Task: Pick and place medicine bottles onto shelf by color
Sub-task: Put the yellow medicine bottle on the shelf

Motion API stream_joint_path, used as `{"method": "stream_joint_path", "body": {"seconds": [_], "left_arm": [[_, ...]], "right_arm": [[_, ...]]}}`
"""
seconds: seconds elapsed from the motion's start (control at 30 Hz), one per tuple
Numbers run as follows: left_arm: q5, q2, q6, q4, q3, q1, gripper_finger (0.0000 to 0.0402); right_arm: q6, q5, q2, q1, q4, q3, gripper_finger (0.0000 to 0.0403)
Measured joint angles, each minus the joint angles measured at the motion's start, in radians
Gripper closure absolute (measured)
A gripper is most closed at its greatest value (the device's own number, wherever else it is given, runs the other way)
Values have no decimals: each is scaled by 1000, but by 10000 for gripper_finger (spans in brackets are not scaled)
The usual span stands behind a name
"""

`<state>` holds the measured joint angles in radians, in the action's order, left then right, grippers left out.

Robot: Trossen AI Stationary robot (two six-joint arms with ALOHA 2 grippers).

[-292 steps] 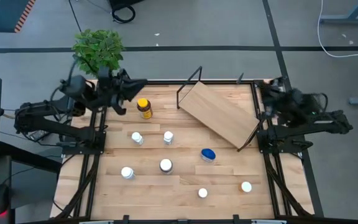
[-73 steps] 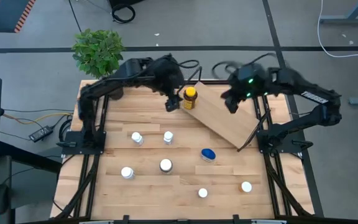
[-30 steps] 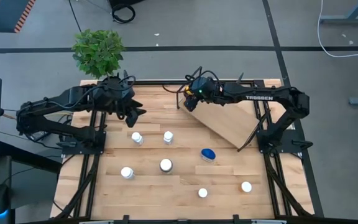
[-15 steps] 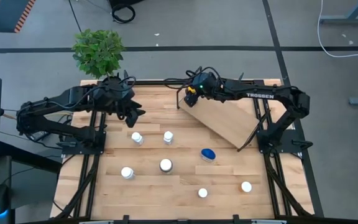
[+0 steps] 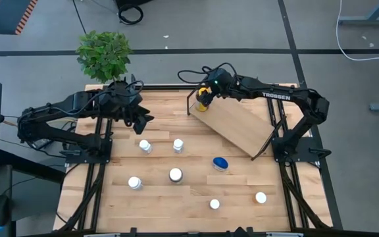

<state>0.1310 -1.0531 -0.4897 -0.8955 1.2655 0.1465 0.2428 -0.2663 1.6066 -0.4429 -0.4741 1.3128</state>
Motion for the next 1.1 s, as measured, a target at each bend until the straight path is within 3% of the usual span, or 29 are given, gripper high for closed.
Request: {"method": "stream_joint_path", "body": {"seconds": [0.5, 0.83, 1.1], "left_arm": [[4, 0, -19, 1, 0, 0, 225], [4, 0, -23, 0, 0, 0, 226], [7, 0, -16, 0, 0, 0, 228]], "right_arm": [[6, 58, 0, 29, 11, -2, 97], [83, 89, -9, 43, 28, -2, 60], [41, 29, -9, 76, 27, -2, 42]]}}
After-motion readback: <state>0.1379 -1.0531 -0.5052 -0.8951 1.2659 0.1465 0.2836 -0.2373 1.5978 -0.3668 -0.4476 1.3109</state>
